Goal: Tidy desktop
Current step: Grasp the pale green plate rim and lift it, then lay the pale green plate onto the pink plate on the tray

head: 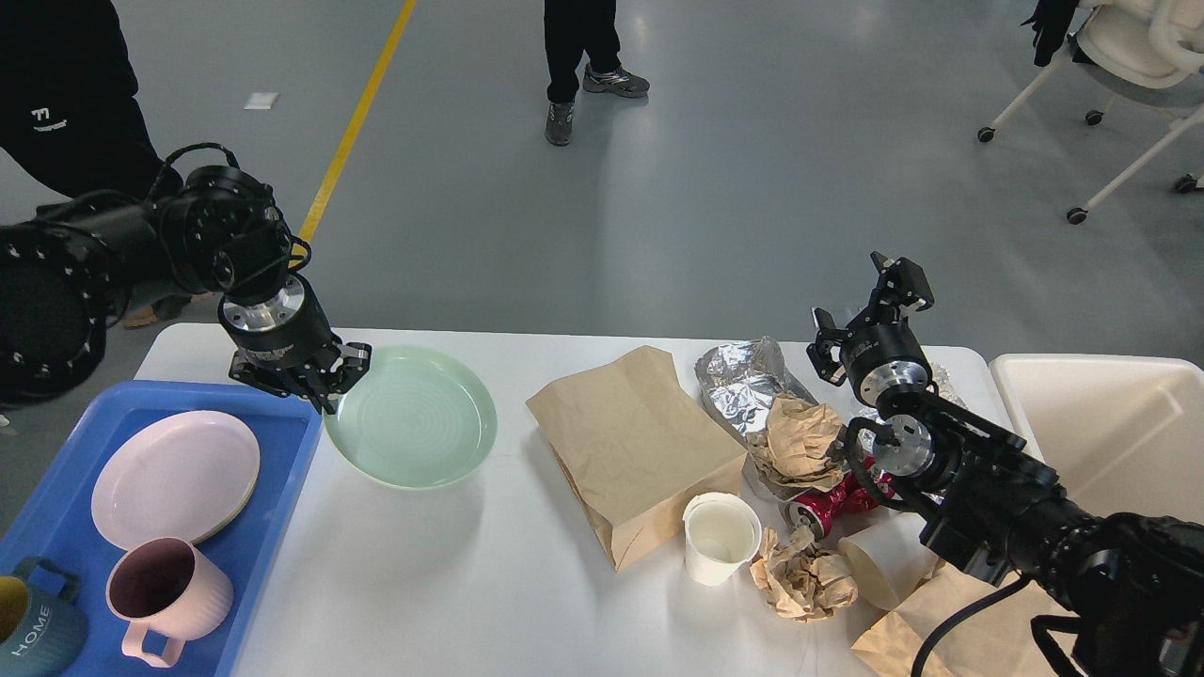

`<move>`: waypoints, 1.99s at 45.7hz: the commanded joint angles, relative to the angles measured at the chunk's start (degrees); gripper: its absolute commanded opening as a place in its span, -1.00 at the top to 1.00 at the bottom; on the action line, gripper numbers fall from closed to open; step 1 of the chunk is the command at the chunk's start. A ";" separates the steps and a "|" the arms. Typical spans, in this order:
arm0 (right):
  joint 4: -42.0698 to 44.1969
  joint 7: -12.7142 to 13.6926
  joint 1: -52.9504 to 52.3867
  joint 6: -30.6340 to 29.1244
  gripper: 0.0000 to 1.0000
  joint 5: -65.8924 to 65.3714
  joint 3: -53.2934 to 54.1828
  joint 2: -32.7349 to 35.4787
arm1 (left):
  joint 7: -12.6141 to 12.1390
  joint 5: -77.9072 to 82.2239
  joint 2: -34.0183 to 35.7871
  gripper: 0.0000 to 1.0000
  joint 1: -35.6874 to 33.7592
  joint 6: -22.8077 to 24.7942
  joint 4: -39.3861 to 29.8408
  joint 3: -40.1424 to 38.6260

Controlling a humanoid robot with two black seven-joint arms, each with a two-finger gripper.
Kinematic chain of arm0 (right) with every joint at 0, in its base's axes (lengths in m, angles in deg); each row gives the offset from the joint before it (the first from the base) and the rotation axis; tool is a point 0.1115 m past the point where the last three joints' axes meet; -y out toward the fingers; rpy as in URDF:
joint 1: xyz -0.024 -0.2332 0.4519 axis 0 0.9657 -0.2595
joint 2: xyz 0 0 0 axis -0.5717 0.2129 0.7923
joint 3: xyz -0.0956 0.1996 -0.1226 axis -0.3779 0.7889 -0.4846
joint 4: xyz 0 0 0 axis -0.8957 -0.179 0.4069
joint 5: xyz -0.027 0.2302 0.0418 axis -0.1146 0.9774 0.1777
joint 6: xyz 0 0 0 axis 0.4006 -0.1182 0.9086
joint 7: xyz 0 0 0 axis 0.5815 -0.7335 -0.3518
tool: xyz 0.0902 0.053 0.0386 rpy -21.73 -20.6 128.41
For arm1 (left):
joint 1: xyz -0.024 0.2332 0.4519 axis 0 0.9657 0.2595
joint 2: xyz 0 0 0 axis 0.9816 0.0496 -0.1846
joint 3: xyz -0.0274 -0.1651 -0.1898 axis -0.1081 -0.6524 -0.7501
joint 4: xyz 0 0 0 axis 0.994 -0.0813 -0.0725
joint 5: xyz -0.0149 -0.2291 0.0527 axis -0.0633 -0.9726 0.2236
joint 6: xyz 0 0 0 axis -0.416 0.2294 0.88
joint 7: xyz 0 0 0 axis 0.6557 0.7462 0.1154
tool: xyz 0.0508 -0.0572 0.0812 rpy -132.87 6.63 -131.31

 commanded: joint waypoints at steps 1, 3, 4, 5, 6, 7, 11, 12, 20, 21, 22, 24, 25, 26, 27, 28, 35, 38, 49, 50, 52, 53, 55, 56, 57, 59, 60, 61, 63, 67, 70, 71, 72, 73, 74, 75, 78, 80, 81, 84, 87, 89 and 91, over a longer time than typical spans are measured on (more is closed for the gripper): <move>0.00 -0.05 0.00 0.00 -1.00 0.00 0.00 0.00 | 0.02 0.02 2.58 1.00 -7.93 -0.01 -4.06 0.57; 0.00 -0.05 0.00 0.00 -1.00 0.00 -0.08 0.00 | 0.02 0.02 3.37 1.00 -10.83 -0.01 -5.29 0.92; 0.00 0.04 0.00 0.08 -1.00 0.00 0.00 0.00 | 0.02 0.02 3.64 1.00 -12.24 -0.01 -5.90 1.18; 0.00 -0.05 0.00 0.00 -1.00 0.00 0.00 0.00 | 0.02 0.02 3.99 1.00 -13.55 -0.01 -6.43 1.27; 0.00 -0.05 0.00 0.00 -1.00 0.00 0.00 0.00 | 0.11 0.02 4.17 1.00 -14.79 -0.01 -6.96 1.45; 0.00 -0.05 0.00 0.00 -1.00 0.00 0.00 0.00 | 0.11 0.02 4.43 1.00 -16.02 -0.01 -7.57 1.62; 0.00 -0.05 0.00 0.00 -1.00 0.00 0.00 0.00 | 0.29 0.02 5.22 1.00 -20.06 -0.01 -9.59 2.41; 0.00 -0.05 0.00 0.00 -1.00 0.00 0.00 0.00 | 0.29 -0.07 5.31 1.00 -21.03 -0.01 -10.21 2.50; 0.00 0.04 0.00 0.00 -1.00 0.00 0.00 0.00 | 0.64 -0.07 6.54 1.00 -26.57 -0.01 -13.55 3.64; 0.00 -0.05 0.00 0.00 -1.00 0.00 -0.08 0.00 | 0.73 -0.07 6.63 1.00 -27.18 -0.01 -13.82 3.64; 0.00 -0.05 0.00 0.00 -1.00 0.00 0.00 0.00 | 0.73 -0.07 6.63 1.00 -27.80 -0.01 -14.08 3.73; 0.00 -0.05 0.00 0.00 -1.00 0.00 0.00 0.00 | 0.73 -0.07 6.98 1.00 -28.77 -0.01 -14.43 3.99; 0.00 -0.05 0.00 0.00 -1.00 0.00 0.00 0.00 | 0.81 -0.16 7.15 1.00 -29.21 -0.01 -14.61 4.08; 0.00 -0.05 0.00 0.00 -1.00 0.00 0.00 0.00 | 0.82 -0.07 7.42 1.00 -29.47 -0.01 -14.61 4.26; 0.00 -0.05 0.00 0.00 -1.00 0.00 0.00 0.00 | 0.82 -0.16 7.77 1.00 -29.74 -0.01 -14.78 4.43; 0.00 -0.05 0.00 0.00 -1.00 0.00 0.00 0.00 | 0.82 -0.16 8.03 1.00 -29.91 -0.01 -14.79 4.52; 0.00 -0.05 0.00 0.00 -1.00 0.00 0.00 0.00 | 0.82 -0.07 11.19 1.00 -28.95 -0.01 -14.70 5.22; 0.00 -0.05 0.00 0.00 -1.00 0.00 0.00 0.00 | 0.82 -0.16 13.48 1.00 -27.20 -0.01 -14.52 5.84; 0.00 -0.05 0.00 0.00 -1.00 0.00 0.00 0.00 | 0.82 -0.16 23.49 1.00 -16.48 -0.01 -12.15 5.84; 0.00 -0.05 0.00 0.00 -1.00 0.00 0.00 0.00 | 0.82 -0.16 24.46 1.00 -15.42 -0.01 -11.63 5.75; 0.00 -0.05 0.00 0.00 -1.00 0.00 0.00 0.00 | 0.73 -0.16 25.96 1.00 -13.31 -0.01 -10.66 5.49; 0.00 -0.05 0.00 0.00 -1.00 0.00 -0.08 0.00 | 0.73 -0.16 26.57 1.00 -12.09 -0.01 -10.13 5.32; 0.00 -0.05 0.00 0.00 -1.00 0.00 0.00 0.00 | 0.73 -0.16 27.63 1.00 -9.80 -0.01 -9.08 5.23; 0.00 0.04 0.00 0.08 -1.00 0.00 -0.08 0.00 | 0.73 -0.16 27.98 1.00 -8.66 -0.01 -8.55 5.23; 0.00 -0.05 0.00 0.00 -1.00 0.00 0.00 0.00 | 0.73 -0.16 28.25 1.00 -7.51 -0.01 -8.02 5.05; 0.00 -0.05 0.00 0.00 -1.00 0.00 0.00 0.00 | 0.73 -0.16 28.51 1.00 -5.14 -0.01 -6.88 4.53; 0.00 0.04 0.00 0.00 -1.00 0.00 0.00 0.00 | 0.73 -0.16 28.60 1.00 -2.00 -0.01 -5.31 3.39; 0.00 -0.05 0.00 0.00 -1.00 0.00 0.00 0.00 | 0.73 -0.16 28.69 1.00 -0.49 -0.01 -4.68 2.77; 0.00 -0.05 0.00 0.00 -1.00 0.00 0.00 0.00 | 0.73 -0.16 28.69 1.00 2.15 -0.01 -3.45 1.28; 0.00 -0.05 0.00 0.00 -1.00 0.00 0.00 0.00 | 0.46 -0.16 28.69 1.00 6.29 -0.01 -0.91 -2.50; 0.00 -0.05 0.00 0.00 -1.00 0.00 0.00 0.00 | 0.20 -0.16 28.25 1.00 9.01 -0.01 1.38 -4.70; 0.00 -0.05 0.00 0.00 -1.00 0.00 0.00 0.00 | 0.20 -0.16 28.25 1.00 9.89 -0.01 2.08 -5.23; 0.00 0.04 0.00 0.00 -1.00 0.00 0.00 0.00 | 0.20 -0.16 28.16 1.00 10.86 -0.01 2.70 -5.75; 0.00 0.04 0.00 0.00 -1.00 0.00 0.00 0.00 | 0.20 -0.16 28.08 1.00 11.65 -0.01 3.23 -6.28; 0.00 -0.05 0.00 0.08 -1.00 0.00 0.00 0.00 | 0.20 -0.16 27.99 1.00 12.44 -0.60 3.67 -6.90; 0.00 -0.05 0.00 0.00 -1.00 0.00 0.00 0.00 | 0.11 -0.07 27.90 1.00 13.14 -1.48 4.02 -7.51; 0.00 0.04 0.00 0.00 -1.00 0.00 0.00 0.00 | 0.03 -0.07 27.81 1.00 15.34 -4.29 4.46 -9.36; 0.00 0.04 0.00 0.00 -1.00 0.00 0.00 0.00 | 0.02 0.02 27.81 1.00 16.92 -6.40 4.64 -10.41; 0.00 0.04 0.00 0.00 -1.00 0.00 0.00 0.00 | -0.06 0.02 27.81 1.00 17.63 -7.45 4.73 -10.77; 0.00 -0.05 0.00 0.08 -1.00 0.00 0.00 0.00 | -0.06 0.11 27.64 1.00 19.39 -10.44 5.16 -11.38; 0.00 0.04 0.00 0.00 -1.00 0.00 0.00 0.00 | -0.06 0.11 27.29 1.00 20.71 -13.08 5.60 -11.47; 0.00 0.04 0.00 0.00 -1.00 0.00 0.00 0.00 | -0.06 0.11 26.67 1.00 21.58 -14.49 5.69 -11.39; 0.00 0.04 0.00 0.00 -1.00 0.00 -0.08 0.00 | -0.06 0.11 26.23 1.00 22.38 -15.20 6.13 -11.39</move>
